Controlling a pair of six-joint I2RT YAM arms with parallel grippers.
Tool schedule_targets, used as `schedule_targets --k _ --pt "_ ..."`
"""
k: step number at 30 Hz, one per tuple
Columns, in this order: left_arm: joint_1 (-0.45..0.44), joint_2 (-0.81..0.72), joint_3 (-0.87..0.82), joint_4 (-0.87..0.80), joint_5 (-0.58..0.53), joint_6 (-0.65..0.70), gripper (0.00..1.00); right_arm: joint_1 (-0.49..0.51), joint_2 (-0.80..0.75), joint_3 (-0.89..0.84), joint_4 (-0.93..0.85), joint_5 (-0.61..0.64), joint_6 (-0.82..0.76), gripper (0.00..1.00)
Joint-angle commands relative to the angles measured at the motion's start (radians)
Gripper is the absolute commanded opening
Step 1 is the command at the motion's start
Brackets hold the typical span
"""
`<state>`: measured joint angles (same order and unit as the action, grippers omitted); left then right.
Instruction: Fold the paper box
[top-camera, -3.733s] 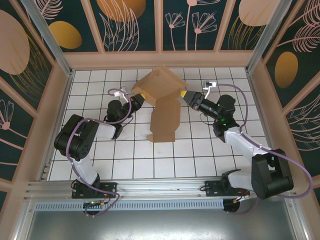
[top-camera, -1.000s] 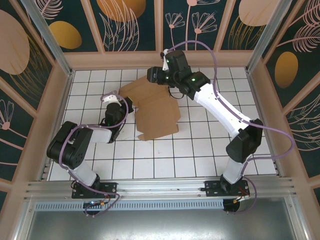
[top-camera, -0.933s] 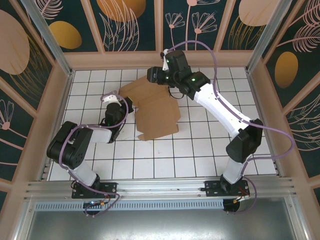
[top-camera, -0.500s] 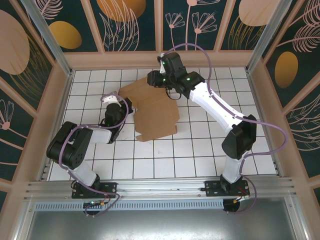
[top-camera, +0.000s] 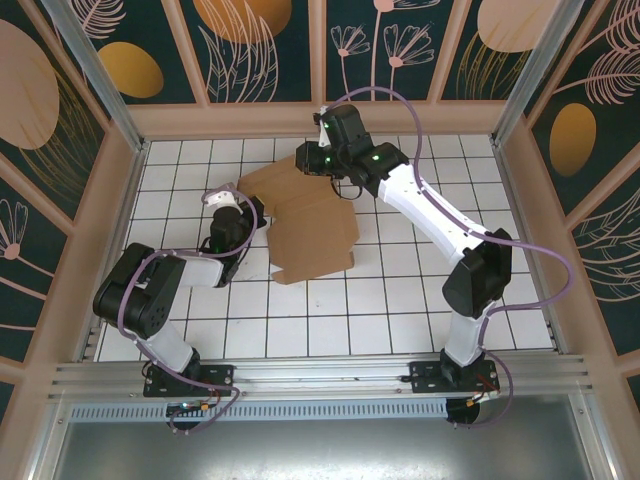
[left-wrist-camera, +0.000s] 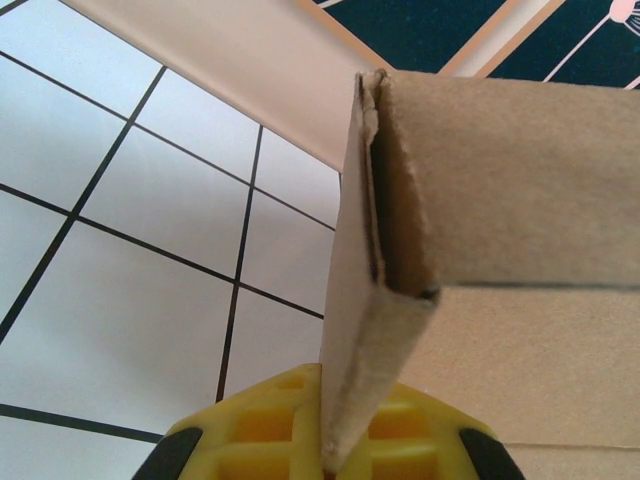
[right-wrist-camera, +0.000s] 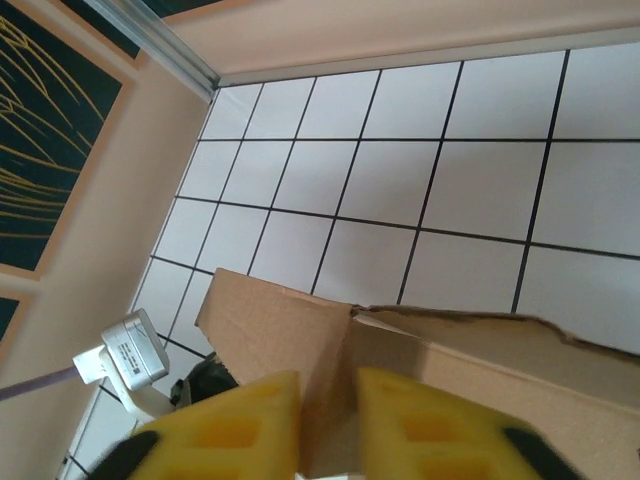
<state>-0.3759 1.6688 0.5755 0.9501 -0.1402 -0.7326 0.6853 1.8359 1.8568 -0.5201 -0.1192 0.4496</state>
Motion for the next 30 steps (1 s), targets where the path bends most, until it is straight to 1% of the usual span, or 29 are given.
schedule_targets --k 1,2,3,4,5,7,8,11,12,15,19,21,23,24,27,30 --pt "-0.003 -0.024 -0.003 0.010 -0.007 0.013 0.00 -0.003 0.000 0.001 0.028 -0.020 0.007 0.05" --pt "-0.003 -0.024 0.000 0.006 -0.007 0.013 0.00 -0.002 -0.004 0.000 0.032 -0.026 0.003 0.01" --pt "-0.003 -0.024 0.001 0.003 -0.006 0.013 0.00 -0.001 -0.011 -0.005 0.039 -0.028 0.002 0.00" --pt "-0.003 -0.021 0.003 -0.001 -0.006 0.012 0.00 -0.001 -0.022 -0.018 0.054 -0.027 0.001 0.02" --pt "-0.003 -0.016 0.004 -0.004 -0.006 0.008 0.00 -0.002 -0.033 -0.031 0.069 -0.023 0.001 0.07" --pt "-0.003 -0.009 0.007 -0.012 -0.004 0.006 0.00 -0.004 -0.077 -0.075 0.110 -0.004 -0.005 0.29" --pt "-0.003 -0.008 0.008 -0.015 -0.001 0.005 0.00 -0.006 -0.100 -0.097 0.132 0.005 -0.010 0.36" --pt "-0.003 -0.007 0.025 -0.055 0.011 0.012 0.00 -0.038 -0.189 -0.196 0.211 -0.025 -0.005 0.47" --pt "-0.003 -0.007 0.036 -0.081 0.016 0.021 0.00 -0.060 -0.225 -0.236 0.241 -0.057 0.004 0.50" --pt "-0.003 -0.006 0.051 -0.113 0.044 0.052 0.00 -0.132 -0.325 -0.356 0.335 -0.170 0.021 0.56" --pt "-0.003 -0.025 0.055 -0.135 0.079 0.095 0.00 -0.283 -0.450 -0.510 0.411 -0.205 0.035 0.56" --pt "-0.002 -0.040 0.053 -0.137 0.107 0.123 0.00 -0.350 -0.485 -0.555 0.413 -0.217 0.011 0.54" --pt "-0.003 -0.050 0.054 -0.143 0.141 0.144 0.00 -0.415 -0.489 -0.574 0.404 -0.270 -0.010 0.51" --pt "-0.003 -0.055 0.055 -0.142 0.159 0.150 0.00 -0.448 -0.481 -0.580 0.401 -0.321 -0.021 0.50" --pt "-0.003 -0.058 0.058 -0.132 0.208 0.154 0.00 -0.491 -0.442 -0.578 0.403 -0.445 -0.068 0.50" --pt "-0.003 -0.057 0.058 -0.117 0.234 0.142 0.00 -0.492 -0.402 -0.574 0.417 -0.531 -0.118 0.50"
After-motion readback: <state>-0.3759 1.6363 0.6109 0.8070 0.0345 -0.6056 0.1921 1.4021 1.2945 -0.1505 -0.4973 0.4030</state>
